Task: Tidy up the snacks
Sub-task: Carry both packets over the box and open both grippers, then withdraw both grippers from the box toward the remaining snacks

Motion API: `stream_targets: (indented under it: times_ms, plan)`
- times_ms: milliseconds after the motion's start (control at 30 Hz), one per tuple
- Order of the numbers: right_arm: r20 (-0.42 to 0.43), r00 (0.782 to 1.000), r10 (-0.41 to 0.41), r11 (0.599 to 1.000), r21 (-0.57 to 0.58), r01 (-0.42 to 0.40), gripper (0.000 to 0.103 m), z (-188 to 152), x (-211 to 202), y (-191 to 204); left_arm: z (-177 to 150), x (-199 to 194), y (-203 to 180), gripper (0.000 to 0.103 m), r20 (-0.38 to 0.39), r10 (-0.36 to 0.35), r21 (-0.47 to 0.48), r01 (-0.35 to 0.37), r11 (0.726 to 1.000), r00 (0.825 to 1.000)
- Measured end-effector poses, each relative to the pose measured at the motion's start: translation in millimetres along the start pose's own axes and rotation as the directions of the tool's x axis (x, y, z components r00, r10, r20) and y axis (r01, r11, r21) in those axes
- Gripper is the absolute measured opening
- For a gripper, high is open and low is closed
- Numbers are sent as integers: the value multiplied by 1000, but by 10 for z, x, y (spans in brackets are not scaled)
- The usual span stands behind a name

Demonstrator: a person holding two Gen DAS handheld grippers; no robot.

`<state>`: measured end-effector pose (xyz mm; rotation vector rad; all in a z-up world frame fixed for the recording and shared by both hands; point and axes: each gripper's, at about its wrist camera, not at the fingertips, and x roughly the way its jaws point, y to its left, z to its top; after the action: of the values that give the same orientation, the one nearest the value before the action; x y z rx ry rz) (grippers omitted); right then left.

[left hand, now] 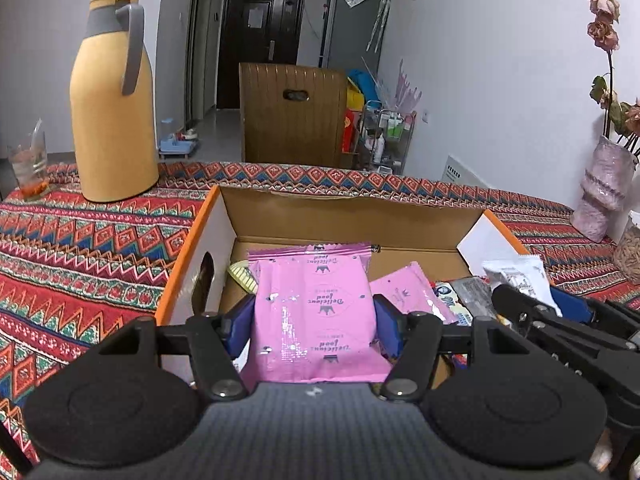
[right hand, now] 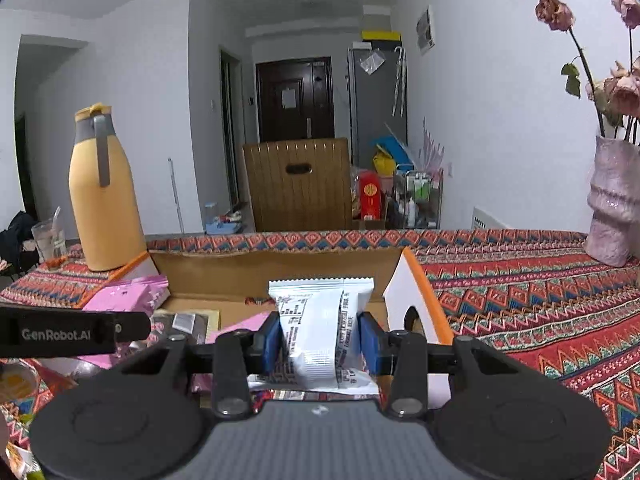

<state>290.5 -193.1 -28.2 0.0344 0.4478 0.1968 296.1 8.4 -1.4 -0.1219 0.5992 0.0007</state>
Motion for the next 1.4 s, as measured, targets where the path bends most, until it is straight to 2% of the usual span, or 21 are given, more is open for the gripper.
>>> stream_targets:
  times_ms: [100,167,200,233,267,300,500,800,1167,1400]
  plan:
    - [-17,1000,-11,1000,-5,11,41,-24,48,15,-9,-38,17,65,16,-3,-9,3,1000,1000]
    - [-17,1000,-20,1000,-3,20,53,-23,35,-4,3,-88,15,81,35,-10,-12,11,1000,999]
    - [-15,1000,-24,1000,1,24,70,-25,24,-11,2,-108,12,88,46,-7,-13,8,1000,999]
    - [-11,1000,-29,1000,4,29,79,-20,10,-21,0,-134,13,100,59,3,-17,-2,1000,998]
    - [-3,999,-36,999,10,36,96,-22,-11,-29,4,-158,9,103,70,13,-21,-11,1000,997]
    - [5,999,-42,999,14,42,103,-21,-29,-35,7,-180,10,103,79,19,-26,-17,1000,997]
    - [-17,999,-45,997,54,46,103,-22,-31,-98,28,-207,20,103,83,19,-36,-16,999,996]
    - [-16,999,-47,998,45,48,103,-2,-42,-74,31,-262,-13,103,104,27,-20,-25,999,994]
    - [35,998,-60,998,5,60,103,101,-262,29,75,-625,-29,103,156,46,-4,-46,999,987]
    - [33,998,-51,999,-3,51,103,90,-515,9,-16,-890,96,103,161,71,7,-73,997,984]
